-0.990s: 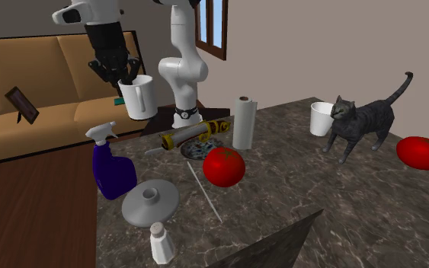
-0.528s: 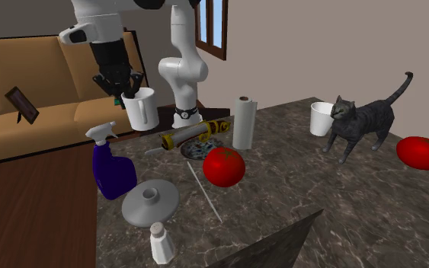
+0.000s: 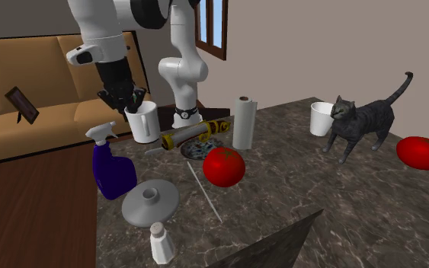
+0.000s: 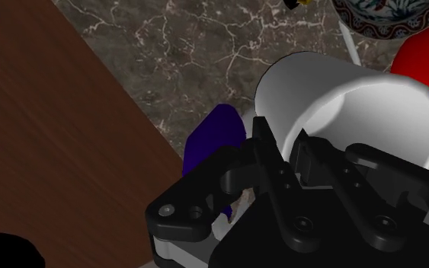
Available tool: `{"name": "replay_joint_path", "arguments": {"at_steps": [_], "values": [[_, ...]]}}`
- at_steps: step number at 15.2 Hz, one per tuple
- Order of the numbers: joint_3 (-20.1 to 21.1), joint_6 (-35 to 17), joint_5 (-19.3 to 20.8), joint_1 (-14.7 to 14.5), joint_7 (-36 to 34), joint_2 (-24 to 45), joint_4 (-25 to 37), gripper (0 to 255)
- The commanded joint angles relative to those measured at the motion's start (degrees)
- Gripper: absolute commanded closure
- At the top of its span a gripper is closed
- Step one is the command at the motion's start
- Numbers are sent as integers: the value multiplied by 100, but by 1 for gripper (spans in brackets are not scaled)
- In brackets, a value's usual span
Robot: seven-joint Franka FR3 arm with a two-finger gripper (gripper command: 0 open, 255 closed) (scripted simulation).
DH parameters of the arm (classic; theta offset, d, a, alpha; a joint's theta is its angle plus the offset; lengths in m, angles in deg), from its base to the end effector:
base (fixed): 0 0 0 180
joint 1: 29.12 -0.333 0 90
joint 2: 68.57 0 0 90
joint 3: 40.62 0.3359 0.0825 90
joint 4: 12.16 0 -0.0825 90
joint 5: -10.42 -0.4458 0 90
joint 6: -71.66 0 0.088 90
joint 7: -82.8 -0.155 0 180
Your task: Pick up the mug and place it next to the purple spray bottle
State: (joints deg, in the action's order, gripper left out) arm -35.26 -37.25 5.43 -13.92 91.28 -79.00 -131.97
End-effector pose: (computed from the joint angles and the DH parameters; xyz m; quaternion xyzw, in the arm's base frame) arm 0.5490 -0.0836 0.4523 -0.9991 0.0270 -0.0009 0.0329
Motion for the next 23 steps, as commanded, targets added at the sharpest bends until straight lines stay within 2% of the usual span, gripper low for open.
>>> {"name": "replay_joint_path", "arguments": {"at_steps": [1, 23], "values": [[6, -163, -5, -4, 4, 14, -145, 255], [44, -1875, -27, -23, 84, 638, -1235, 255]]}}
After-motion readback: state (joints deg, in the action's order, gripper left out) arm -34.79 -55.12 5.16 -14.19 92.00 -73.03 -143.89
